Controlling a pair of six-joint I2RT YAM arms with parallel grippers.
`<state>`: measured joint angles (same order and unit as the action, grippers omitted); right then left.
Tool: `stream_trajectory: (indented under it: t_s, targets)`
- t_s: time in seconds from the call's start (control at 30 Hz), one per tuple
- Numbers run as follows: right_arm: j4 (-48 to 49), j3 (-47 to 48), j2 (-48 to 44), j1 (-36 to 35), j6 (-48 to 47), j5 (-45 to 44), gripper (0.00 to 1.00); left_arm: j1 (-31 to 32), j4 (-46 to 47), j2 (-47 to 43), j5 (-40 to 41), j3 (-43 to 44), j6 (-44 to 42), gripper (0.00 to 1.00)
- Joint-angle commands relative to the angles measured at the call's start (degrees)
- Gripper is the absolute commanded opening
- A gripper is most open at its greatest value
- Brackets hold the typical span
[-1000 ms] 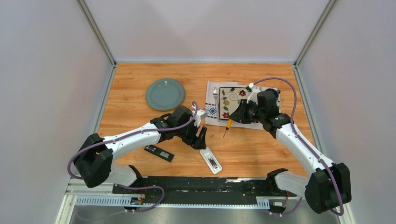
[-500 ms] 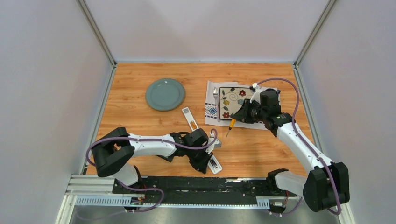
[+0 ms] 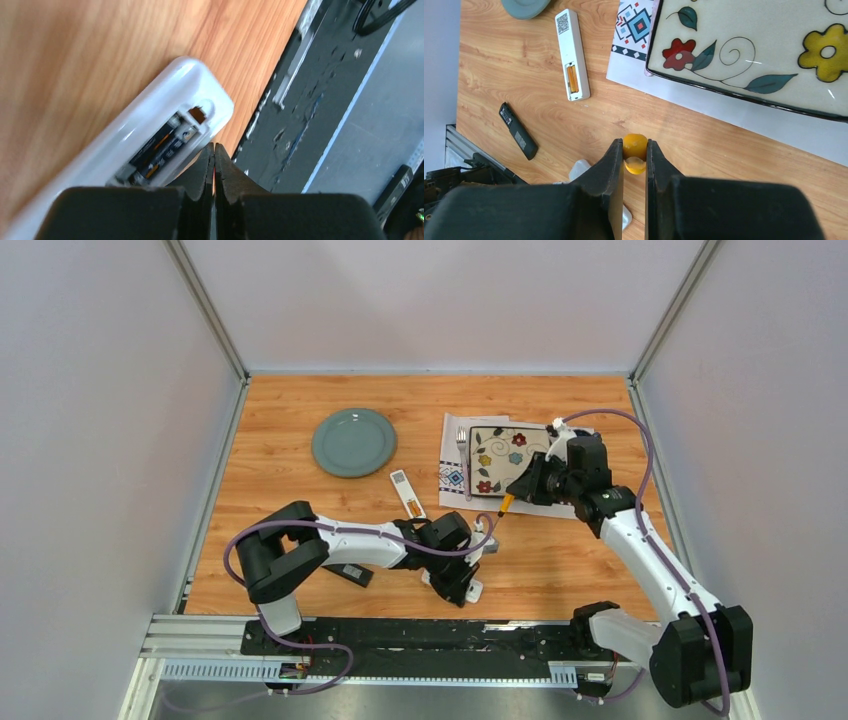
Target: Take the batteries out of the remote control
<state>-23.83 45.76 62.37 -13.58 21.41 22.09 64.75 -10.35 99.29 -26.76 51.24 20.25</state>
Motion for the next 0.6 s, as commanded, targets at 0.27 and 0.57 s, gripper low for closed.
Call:
stream_trajectory:
  t_s: [0.27,0.57]
  targets:
    - [-1.1,-1.0,-2.4,3.2,-0.1,-1.3,0.0,-0.2,-1.3,5.0,6.1,14.3,-4.5,0.08]
    - [-0.9,-1.1,-1.7,3.6,0.0,-0.3,0.0,-4.2,0.0,-6.6,6.0,13.6,-5.3,0.37]
